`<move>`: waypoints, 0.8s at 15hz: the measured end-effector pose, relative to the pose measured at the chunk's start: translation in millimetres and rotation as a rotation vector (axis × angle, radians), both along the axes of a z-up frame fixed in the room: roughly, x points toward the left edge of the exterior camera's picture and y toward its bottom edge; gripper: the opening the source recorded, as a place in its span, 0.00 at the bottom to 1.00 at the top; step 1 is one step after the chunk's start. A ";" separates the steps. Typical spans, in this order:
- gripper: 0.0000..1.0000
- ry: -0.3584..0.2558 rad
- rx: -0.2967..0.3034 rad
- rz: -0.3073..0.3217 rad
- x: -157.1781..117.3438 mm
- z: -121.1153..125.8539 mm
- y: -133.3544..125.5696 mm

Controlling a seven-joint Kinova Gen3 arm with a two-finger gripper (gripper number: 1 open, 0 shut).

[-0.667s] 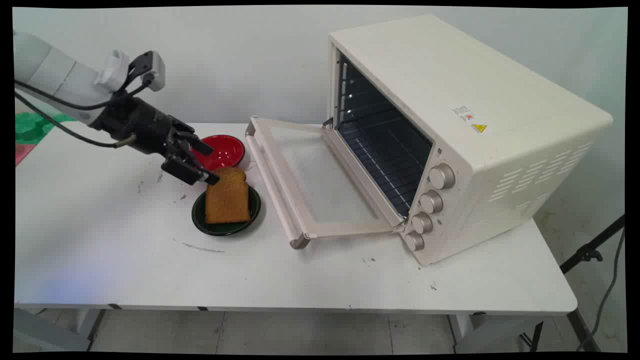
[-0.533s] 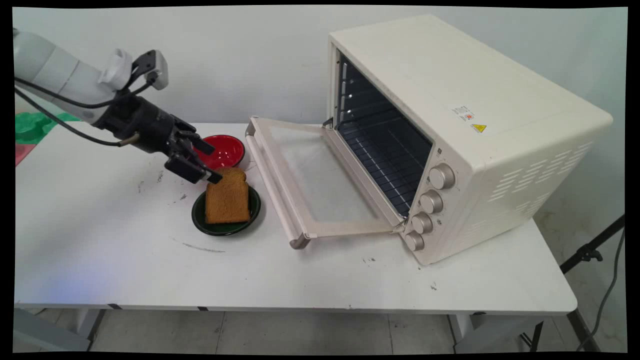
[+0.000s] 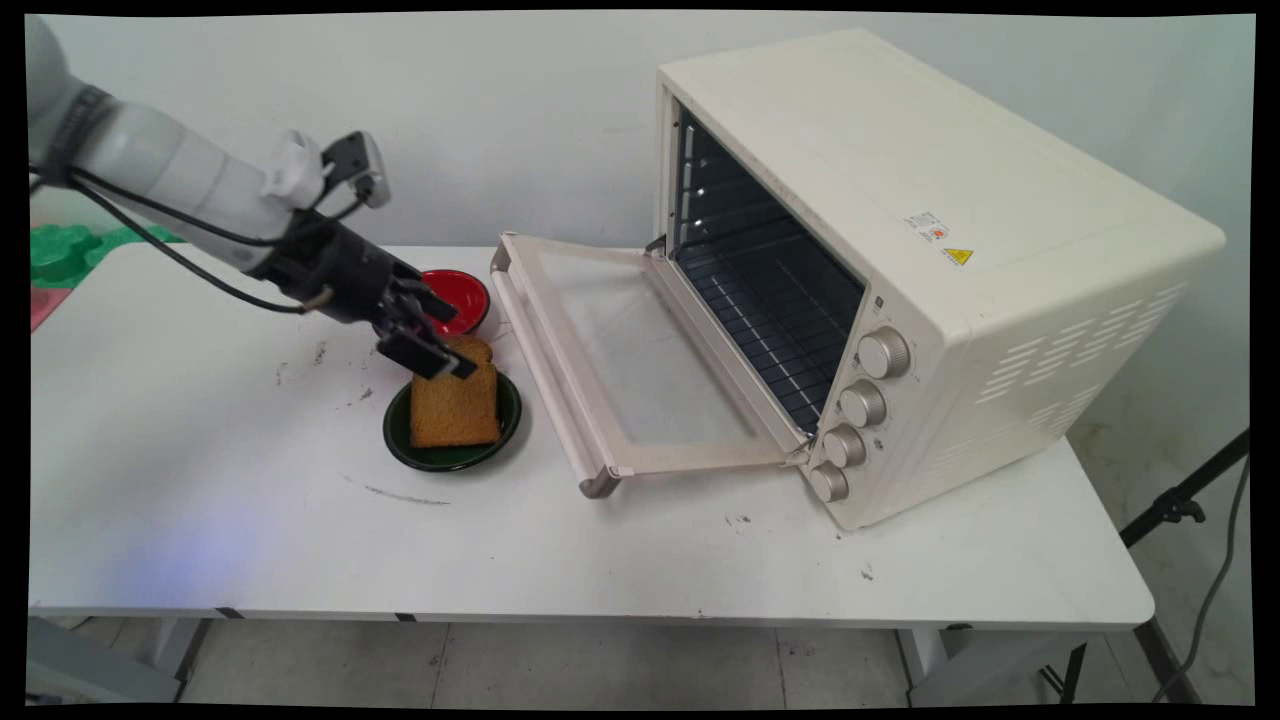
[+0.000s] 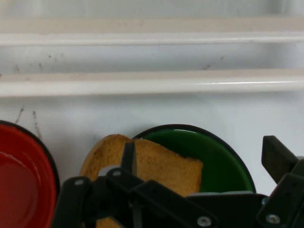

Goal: Close the oven

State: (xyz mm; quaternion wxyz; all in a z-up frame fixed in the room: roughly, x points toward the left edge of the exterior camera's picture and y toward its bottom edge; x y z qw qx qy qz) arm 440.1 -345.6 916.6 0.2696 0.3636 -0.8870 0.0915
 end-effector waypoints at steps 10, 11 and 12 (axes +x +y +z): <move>0.00 -0.016 -0.009 -0.018 -31.2 -70.9 -33.6; 0.00 -0.016 -0.011 -0.016 -33.7 -76.7 -36.8; 0.00 -0.015 -0.012 -0.015 -35.3 -80.3 -38.7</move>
